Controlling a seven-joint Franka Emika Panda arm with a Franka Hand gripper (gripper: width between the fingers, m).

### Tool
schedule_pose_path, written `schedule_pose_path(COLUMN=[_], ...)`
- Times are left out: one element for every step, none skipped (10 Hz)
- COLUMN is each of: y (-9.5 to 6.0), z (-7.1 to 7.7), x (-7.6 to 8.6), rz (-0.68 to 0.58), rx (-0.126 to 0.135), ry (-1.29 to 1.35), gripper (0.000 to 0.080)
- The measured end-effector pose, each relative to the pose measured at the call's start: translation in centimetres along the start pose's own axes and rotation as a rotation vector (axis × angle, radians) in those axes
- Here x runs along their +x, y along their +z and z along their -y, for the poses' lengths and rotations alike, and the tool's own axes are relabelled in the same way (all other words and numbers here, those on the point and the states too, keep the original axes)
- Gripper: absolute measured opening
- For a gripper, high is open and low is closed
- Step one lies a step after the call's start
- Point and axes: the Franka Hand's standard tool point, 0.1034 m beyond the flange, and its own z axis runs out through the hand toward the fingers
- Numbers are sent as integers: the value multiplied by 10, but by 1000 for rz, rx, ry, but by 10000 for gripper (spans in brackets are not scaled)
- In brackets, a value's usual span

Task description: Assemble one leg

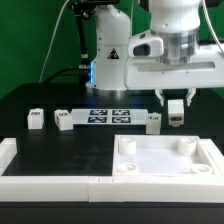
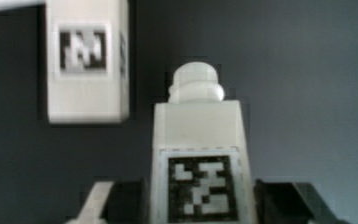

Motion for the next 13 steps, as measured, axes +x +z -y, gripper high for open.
schedule_pose_path(y=[-8, -13, -22, -25, -23, -20, -21, -23, -28, -34, -43, -51, -50], z=[4, 6, 12, 17, 19, 17, 17, 13, 5, 1, 1, 2, 2], x=[0, -4, 6, 7, 4, 2, 5, 13, 22, 32, 45, 60, 61], rz=[-110, -141, -246, -330, -375, -347, -344, -344, -352, -353, -352, -365, -368], rx=[9, 12, 32, 51, 60, 51, 40, 24, 12, 6, 4, 5, 6], ry=[-14, -24, -34, -43, -55, -61, -108, -166, -200, -219, -234, -246, -246], gripper=[288, 288, 290, 290, 290, 290, 290, 290, 290, 290, 290, 290, 290])
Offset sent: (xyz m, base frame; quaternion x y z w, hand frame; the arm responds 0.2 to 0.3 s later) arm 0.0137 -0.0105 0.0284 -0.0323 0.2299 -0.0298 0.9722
